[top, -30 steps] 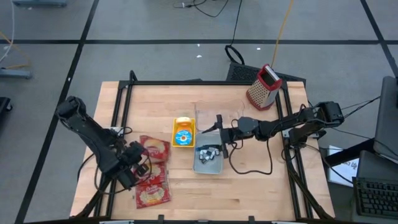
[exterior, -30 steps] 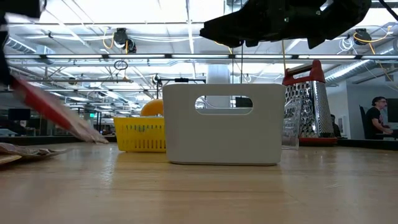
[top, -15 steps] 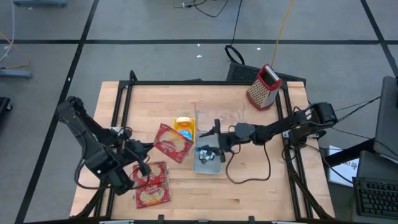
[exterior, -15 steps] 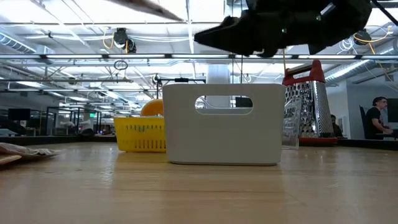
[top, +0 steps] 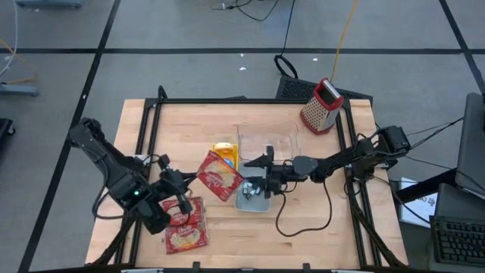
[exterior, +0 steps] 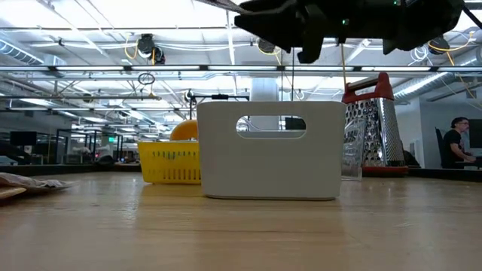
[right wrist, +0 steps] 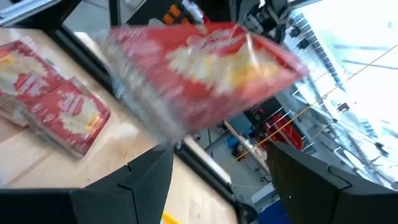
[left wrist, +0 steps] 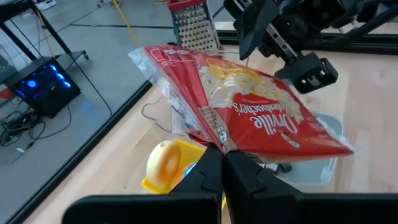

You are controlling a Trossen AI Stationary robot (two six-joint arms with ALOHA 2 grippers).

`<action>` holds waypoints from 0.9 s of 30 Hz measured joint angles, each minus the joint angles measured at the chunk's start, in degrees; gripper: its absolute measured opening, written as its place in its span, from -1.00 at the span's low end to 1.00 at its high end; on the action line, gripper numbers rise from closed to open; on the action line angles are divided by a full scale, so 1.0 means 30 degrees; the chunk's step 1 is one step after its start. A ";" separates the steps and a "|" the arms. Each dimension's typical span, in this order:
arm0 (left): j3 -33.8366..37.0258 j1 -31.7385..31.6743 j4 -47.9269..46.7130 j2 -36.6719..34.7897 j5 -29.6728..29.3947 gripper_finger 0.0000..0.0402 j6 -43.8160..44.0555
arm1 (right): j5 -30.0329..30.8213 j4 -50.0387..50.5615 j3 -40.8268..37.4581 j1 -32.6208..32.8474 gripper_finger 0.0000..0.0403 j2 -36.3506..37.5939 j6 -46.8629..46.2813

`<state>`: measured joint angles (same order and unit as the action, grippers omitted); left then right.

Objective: Pick & Place Food Item
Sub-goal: Put the top red popcorn bag into the transparent bin

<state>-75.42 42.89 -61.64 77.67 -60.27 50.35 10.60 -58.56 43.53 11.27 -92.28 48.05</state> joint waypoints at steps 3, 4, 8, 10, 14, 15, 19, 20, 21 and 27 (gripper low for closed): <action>0.0000 -0.0799 0.2069 0.0000 0.0550 -1.00 -0.1817 | 0.0033 0.0030 0.0000 0.0017 0.22 -0.0004 0.0516; 0.0000 -0.1034 0.2632 0.0000 0.0778 -1.00 -0.2473 | 0.0035 0.0076 0.0000 0.0082 0.23 -0.0011 0.0598; -0.0007 -0.1818 0.4020 0.0000 0.1551 -1.00 -0.4268 | 0.0040 0.0012 0.0000 0.0470 0.22 -0.0004 0.1300; -0.0007 -0.2171 0.4065 0.0000 0.1700 -1.00 -0.4368 | 0.0048 -0.0038 0.0000 0.0678 0.21 -0.0004 0.1466; -0.0007 -0.2704 0.4026 -0.0007 0.1697 -1.00 -0.4176 | 0.0885 -0.0718 0.0000 0.1152 0.09 -0.0004 0.2106; -0.0007 -0.2811 0.4026 -0.0007 0.1704 -1.00 -0.4147 | 0.1209 -0.0824 0.0000 0.1268 0.04 -0.0004 0.2378; -0.0007 -0.3160 0.4069 -0.0007 0.1714 -1.00 -0.4004 | 0.1550 -0.0832 0.0000 0.1428 -0.13 -0.0004 0.2872; -0.0007 -0.3218 0.4067 -0.0007 0.1720 -1.00 -0.3888 | 0.1508 -0.0829 0.0000 0.1428 -0.17 -0.0004 0.2850; -0.0007 -0.3266 0.4069 -0.0007 0.1729 -1.00 -0.3753 | 0.1490 -0.0837 0.0000 0.1428 -0.20 -0.0004 0.2786; -0.0007 -0.3162 0.4274 -0.0007 0.2841 -1.00 -0.4544 | 0.1859 -0.0623 0.0000 0.1428 -0.31 -0.0004 0.1405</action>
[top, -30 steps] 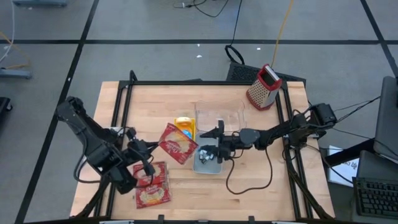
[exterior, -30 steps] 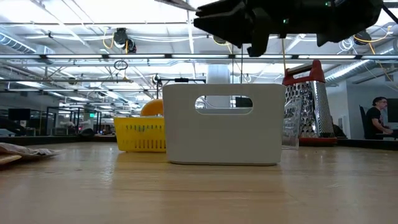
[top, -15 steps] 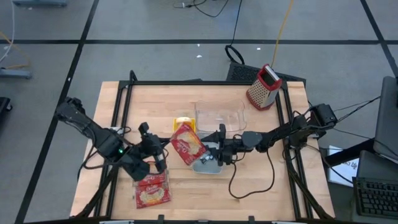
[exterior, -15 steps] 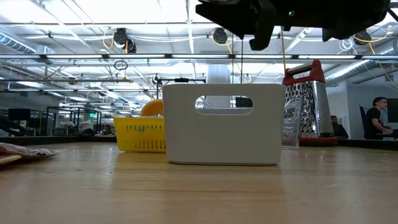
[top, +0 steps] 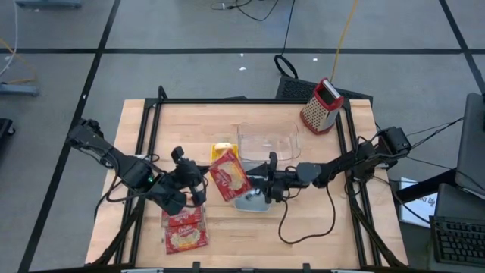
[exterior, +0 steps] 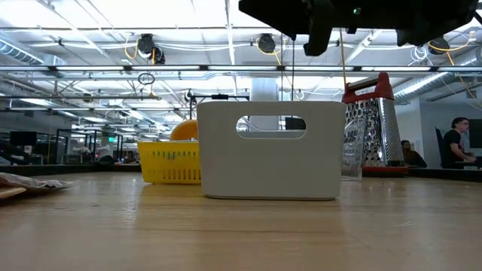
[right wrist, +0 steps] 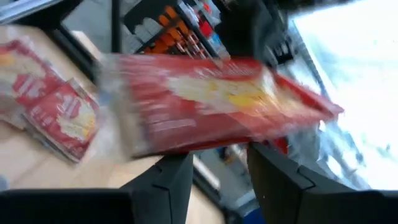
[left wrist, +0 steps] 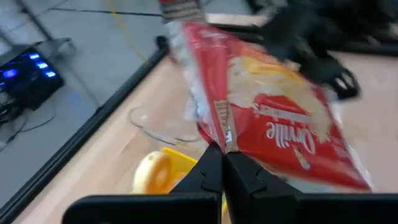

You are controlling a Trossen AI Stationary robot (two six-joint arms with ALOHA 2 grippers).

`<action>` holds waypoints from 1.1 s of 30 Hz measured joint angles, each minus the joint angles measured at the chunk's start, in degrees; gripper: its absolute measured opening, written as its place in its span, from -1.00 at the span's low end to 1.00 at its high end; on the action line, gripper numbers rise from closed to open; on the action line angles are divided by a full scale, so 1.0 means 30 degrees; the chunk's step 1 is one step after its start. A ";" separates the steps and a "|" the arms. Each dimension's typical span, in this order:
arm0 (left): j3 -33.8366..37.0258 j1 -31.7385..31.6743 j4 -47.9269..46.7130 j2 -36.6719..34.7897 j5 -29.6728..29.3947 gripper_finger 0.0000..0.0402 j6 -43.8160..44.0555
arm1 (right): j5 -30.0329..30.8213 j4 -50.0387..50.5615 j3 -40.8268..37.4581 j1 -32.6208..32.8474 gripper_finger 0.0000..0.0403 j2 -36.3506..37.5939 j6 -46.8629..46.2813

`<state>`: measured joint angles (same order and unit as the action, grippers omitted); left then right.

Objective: Pick & Place Food Item
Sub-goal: Put the top red popcorn bag into the transparent bin

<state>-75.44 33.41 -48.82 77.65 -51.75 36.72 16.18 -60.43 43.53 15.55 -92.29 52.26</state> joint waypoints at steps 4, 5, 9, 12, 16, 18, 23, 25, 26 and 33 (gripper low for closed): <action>0.0000 0.0456 0.1390 0.0307 0.1188 -1.00 -0.3253 | 0.2729 -0.0136 -0.0007 -0.0152 -0.30 0.0364 -0.3744; 0.0000 0.0598 0.1742 0.0429 0.1298 -1.00 -0.4131 | 0.3031 -0.0235 -0.0007 -0.0339 -0.30 0.0535 -0.4617; 0.0000 0.0769 0.2467 0.0794 0.1349 -1.00 -0.6667 | 0.1702 0.1073 -0.0007 -0.1295 -0.31 0.1345 -0.9547; 0.0000 0.0472 0.2363 0.1002 0.1554 -1.00 -0.7594 | -0.3510 0.1918 0.0043 -0.2691 -0.32 0.2056 -1.4940; 0.0000 -0.0108 0.2342 0.1151 0.2949 -1.00 -0.8721 | -0.9195 0.1340 0.0306 -0.4589 -0.25 0.2171 -2.0796; 0.0000 -0.0326 0.2421 0.1251 0.3158 -1.00 -0.9292 | -1.0126 0.1061 0.0311 -0.5129 -0.19 0.2176 -2.2098; 0.0000 -0.0910 0.2929 0.1438 0.3307 -1.00 -1.0891 | -1.0481 0.1401 0.0313 -0.5318 -0.01 0.2025 -2.2780; 0.0000 -0.1204 0.3016 0.1420 0.3349 -1.00 -1.1268 | -1.0514 0.1640 0.0313 -0.5078 0.05 0.1974 -2.2787; 0.0000 -0.1370 0.2998 0.1417 0.3420 -1.00 -1.1416 | -1.0577 0.1708 0.0313 -0.4933 0.08 0.1974 -2.2789; 0.0000 -0.2365 0.3271 0.1421 0.4962 -1.00 -1.2122 | -1.0984 0.1886 0.0313 -0.4597 0.19 0.1974 -2.2787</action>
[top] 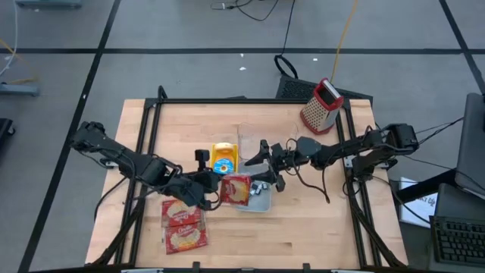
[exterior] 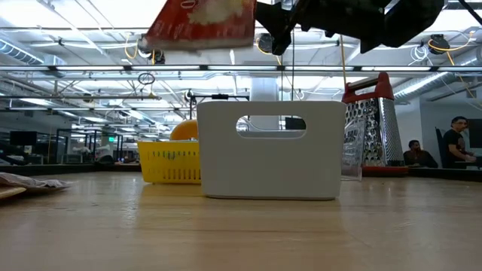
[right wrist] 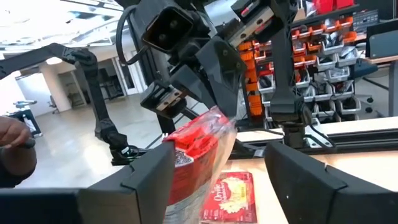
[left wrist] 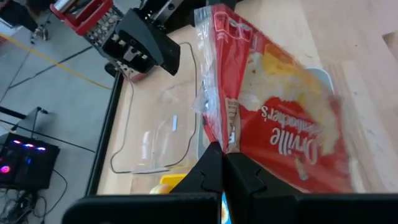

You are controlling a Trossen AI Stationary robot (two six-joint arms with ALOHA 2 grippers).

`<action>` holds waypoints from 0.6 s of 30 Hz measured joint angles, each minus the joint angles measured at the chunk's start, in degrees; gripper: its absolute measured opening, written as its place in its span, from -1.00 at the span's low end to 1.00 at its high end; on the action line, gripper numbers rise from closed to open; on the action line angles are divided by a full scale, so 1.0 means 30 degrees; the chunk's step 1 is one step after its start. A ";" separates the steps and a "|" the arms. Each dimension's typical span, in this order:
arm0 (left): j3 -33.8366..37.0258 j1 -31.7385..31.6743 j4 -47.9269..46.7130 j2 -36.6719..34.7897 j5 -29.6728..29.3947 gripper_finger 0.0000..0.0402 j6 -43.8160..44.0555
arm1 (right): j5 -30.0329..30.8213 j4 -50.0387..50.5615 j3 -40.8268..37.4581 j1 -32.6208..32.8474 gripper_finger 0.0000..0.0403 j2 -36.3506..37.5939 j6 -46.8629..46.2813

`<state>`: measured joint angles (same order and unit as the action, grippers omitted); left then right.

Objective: Pick & Place Food Item
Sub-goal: Put the top red popcorn bag into the transparent bin

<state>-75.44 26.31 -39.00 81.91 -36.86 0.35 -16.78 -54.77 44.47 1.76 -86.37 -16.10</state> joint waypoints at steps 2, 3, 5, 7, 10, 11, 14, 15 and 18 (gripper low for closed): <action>0.0000 -0.0157 0.0021 0.0000 0.0269 -1.00 -0.0046 | 0.0000 -0.0064 0.0000 0.0000 0.20 0.0000 -0.0148; 0.0000 -0.0199 0.0029 0.0000 0.0291 -1.00 -0.0074 | -0.0007 -0.0080 0.0000 -0.0001 0.21 0.0000 -0.0268; 0.0000 -0.0214 0.0040 0.0000 0.0291 -1.00 -0.0172 | -0.0007 -0.0130 0.0000 -0.0072 0.21 0.0103 -0.0408; 0.0000 -0.0187 0.0069 0.0000 0.0284 -1.00 -0.0515 | 0.0006 -0.0259 0.0000 -0.0162 0.21 0.0267 -0.0418; 0.0000 -0.0120 0.0074 0.0000 0.0284 -1.00 -0.0919 | -0.0117 -0.0310 0.0000 -0.0336 0.21 0.0636 -0.0928; 0.0000 -0.0120 0.0066 0.0000 0.0284 -1.00 -0.1017 | -0.0345 -0.0352 0.0000 -0.0366 0.21 0.0793 -0.0989; 0.0000 -0.0120 0.0038 0.0000 0.0007 -1.00 -0.1445 | -0.0746 0.0143 0.0015 -0.0452 0.21 0.1266 -0.0954; 0.0000 -0.0120 0.0024 0.0000 -0.0184 -1.00 -0.1577 | -0.1023 0.0480 0.0015 -0.0457 0.21 0.1363 -0.0953; 0.0000 -0.0141 0.0066 0.0000 -0.0299 -1.00 -0.1947 | -0.1457 0.1036 0.0015 -0.0394 0.21 0.1406 -0.0988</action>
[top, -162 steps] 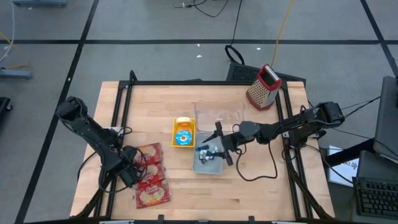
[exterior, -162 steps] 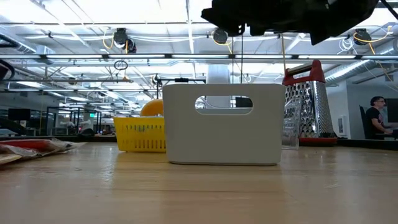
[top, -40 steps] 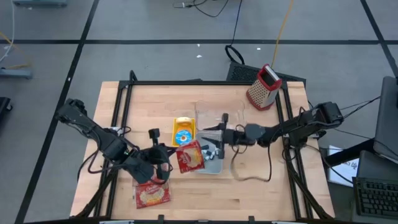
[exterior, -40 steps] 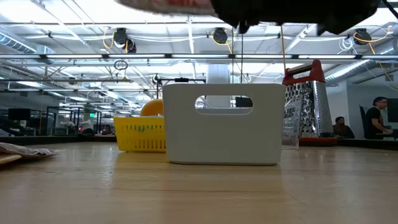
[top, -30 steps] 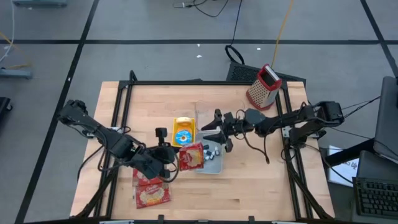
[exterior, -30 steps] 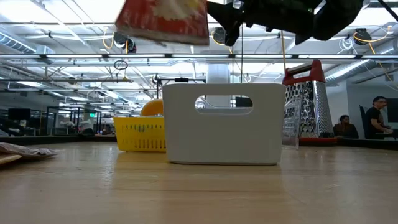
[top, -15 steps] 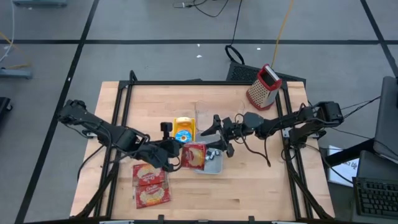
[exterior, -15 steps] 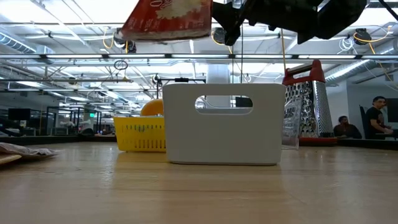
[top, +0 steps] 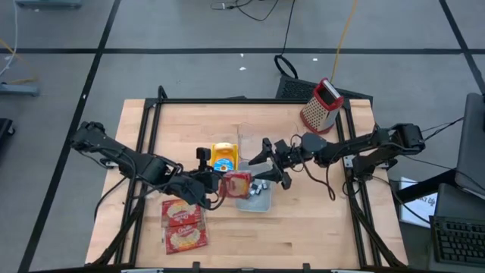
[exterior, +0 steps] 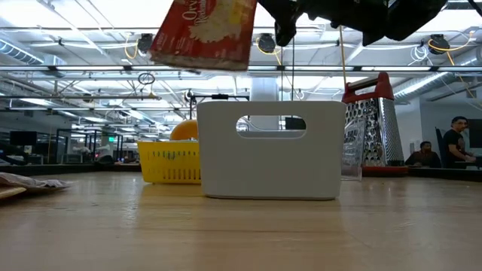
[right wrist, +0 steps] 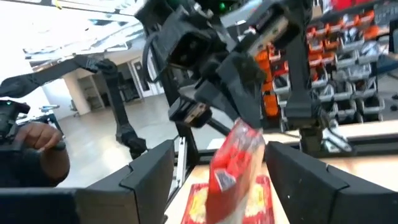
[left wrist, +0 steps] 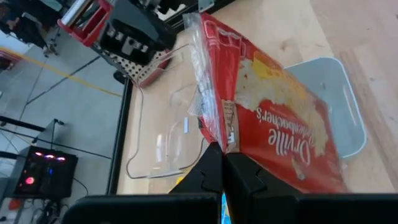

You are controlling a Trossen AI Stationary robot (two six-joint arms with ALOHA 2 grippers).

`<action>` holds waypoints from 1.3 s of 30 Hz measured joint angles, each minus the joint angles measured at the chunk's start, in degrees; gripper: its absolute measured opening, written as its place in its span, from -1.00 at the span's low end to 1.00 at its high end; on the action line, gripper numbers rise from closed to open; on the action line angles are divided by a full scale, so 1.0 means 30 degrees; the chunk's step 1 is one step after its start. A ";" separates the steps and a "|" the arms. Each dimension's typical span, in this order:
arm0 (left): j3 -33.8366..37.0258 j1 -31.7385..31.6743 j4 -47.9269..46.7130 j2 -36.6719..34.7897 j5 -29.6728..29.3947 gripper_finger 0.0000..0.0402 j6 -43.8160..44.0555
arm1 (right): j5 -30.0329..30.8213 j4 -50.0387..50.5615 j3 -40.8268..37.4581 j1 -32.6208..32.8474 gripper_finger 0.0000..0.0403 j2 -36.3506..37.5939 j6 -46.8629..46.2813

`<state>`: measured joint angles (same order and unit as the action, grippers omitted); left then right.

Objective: Pick & Place Food Item
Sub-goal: Put the top red popcorn bag into the transparent bin

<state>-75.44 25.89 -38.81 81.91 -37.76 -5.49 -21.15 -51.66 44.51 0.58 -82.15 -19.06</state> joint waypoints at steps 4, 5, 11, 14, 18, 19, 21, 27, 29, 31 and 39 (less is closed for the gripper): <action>0.0000 -0.0091 0.0488 0.0000 0.0083 -1.00 -0.0677 | 0.0265 0.0294 0.0000 0.0235 0.21 -0.0243 -0.0430; 0.0000 -0.0124 0.0701 0.0000 0.0095 -1.00 -0.0862 | 0.0590 0.0309 0.0000 0.0324 0.21 -0.0390 -0.0463; 0.0000 -0.0817 0.0930 0.0083 0.0968 -1.00 -0.1365 | 0.1982 0.0244 -0.0015 0.0970 0.20 -0.0444 -0.0268; 0.0000 -0.1227 0.0985 0.0378 0.1648 -1.00 -0.1618 | 0.2055 0.0199 -0.0015 0.1155 0.16 -0.0474 -0.0050; 0.0000 -0.1667 0.1148 0.0786 0.2226 -1.00 -0.2135 | 0.2069 0.0576 -0.0015 0.1275 0.05 -0.0459 -0.0175; 0.0000 -0.1773 0.1245 0.0850 0.2315 -1.00 -0.2264 | 0.2082 0.0991 -0.0015 0.1275 0.01 -0.0459 -0.0331; 0.0000 -0.2005 0.1591 0.0963 0.2691 -1.00 -0.2592 | 0.2098 0.1783 -0.0015 0.1251 -0.07 -0.0459 -0.0561; 0.0000 -0.2545 0.2224 0.0998 0.4056 -1.00 -0.3518 | 0.2086 0.2745 -0.0015 0.1129 -0.32 -0.0459 -0.0921; 0.0000 -0.2665 0.2280 0.0998 0.4120 -1.00 -0.3612 | 0.2052 0.2863 -0.0015 0.1129 -0.41 -0.0459 -0.0921; 0.0000 -0.2774 0.2314 0.0998 0.4146 -1.00 -0.3638 | 0.2047 0.2946 -0.0015 0.1129 -0.51 -0.0459 -0.0876; 0.0000 -0.2871 0.2392 0.0998 0.4307 -1.00 -0.4030 | 0.1974 0.4743 0.0000 0.1122 -0.97 -0.0459 -0.0322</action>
<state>-75.44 17.28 -31.63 84.90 -24.84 -17.58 -15.22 -37.43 44.51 3.95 -83.53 -20.03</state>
